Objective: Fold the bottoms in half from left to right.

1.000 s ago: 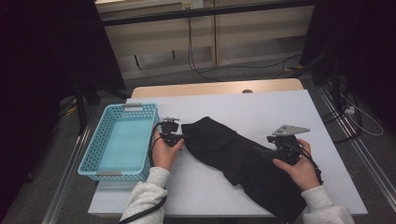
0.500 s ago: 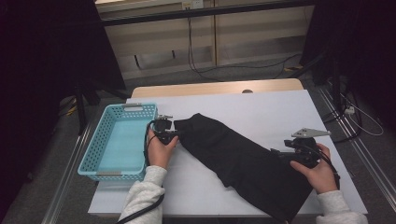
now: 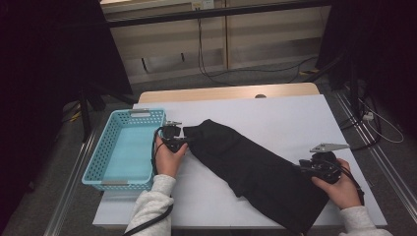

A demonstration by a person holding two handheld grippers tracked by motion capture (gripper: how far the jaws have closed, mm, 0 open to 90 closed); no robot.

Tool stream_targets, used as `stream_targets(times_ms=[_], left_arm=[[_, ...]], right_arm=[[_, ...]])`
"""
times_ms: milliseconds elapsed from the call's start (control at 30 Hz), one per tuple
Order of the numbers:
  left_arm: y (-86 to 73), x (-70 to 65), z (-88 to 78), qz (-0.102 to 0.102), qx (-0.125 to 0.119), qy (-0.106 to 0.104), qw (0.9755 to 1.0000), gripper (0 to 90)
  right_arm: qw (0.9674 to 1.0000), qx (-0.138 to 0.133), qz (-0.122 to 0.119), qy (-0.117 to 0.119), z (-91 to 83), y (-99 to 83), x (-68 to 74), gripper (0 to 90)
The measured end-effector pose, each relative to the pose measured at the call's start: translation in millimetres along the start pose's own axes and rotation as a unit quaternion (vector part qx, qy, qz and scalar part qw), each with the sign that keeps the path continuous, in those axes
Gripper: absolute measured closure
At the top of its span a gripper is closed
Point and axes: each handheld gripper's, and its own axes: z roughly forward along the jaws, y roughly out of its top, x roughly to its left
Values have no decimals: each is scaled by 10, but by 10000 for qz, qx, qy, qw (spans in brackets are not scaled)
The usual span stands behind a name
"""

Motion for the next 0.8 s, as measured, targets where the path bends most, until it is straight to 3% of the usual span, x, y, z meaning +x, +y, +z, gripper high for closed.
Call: stream_targets(times_ms=[33, 67, 100, 133, 300, 533, 567, 633, 700, 800], left_arm=[[0, 0, 0, 0, 0, 0, 10000, 806], [7, 9, -6, 44, -16, 51, 10000, 809], [7, 9, -6, 44, -16, 51, 10000, 811], [6, 17, -5, 44, -40, 102, 9999, 813], [1, 3, -9, 63, -81, 60, 9999, 816], [-27, -53, 10, 94, -102, -112, 9998, 816], [-27, -53, 10, 94, -102, -112, 9998, 815], [-36, -46, 8, 129, -76, -81, 9999, 814], [-41, -26, -12, 87, -34, -58, 9999, 815], [-33, -29, -30, 78, -70, -35, 9999, 814]], right_arm=[[10000, 0, 0, 0, 0, 0, 0, 682], [9998, 51, 0, 171, 9, 8, 12, 782], [9998, 51, 0, 171, 9, 8, 12, 782], [9995, 109, 21, 283, 19, 24, 23, 865], [9997, 87, -83, 195, 9, 107, -65, 894], [9999, 53, 104, -26, -1, 146, -349, 886], [9999, 53, 104, -26, -1, 146, -349, 886], [9997, 89, 74, -223, 18, 127, -349, 751], [9999, -23, 62, -125, -20, 96, -317, 747], [9994, -248, 39, -245, -155, 58, -285, 721]])
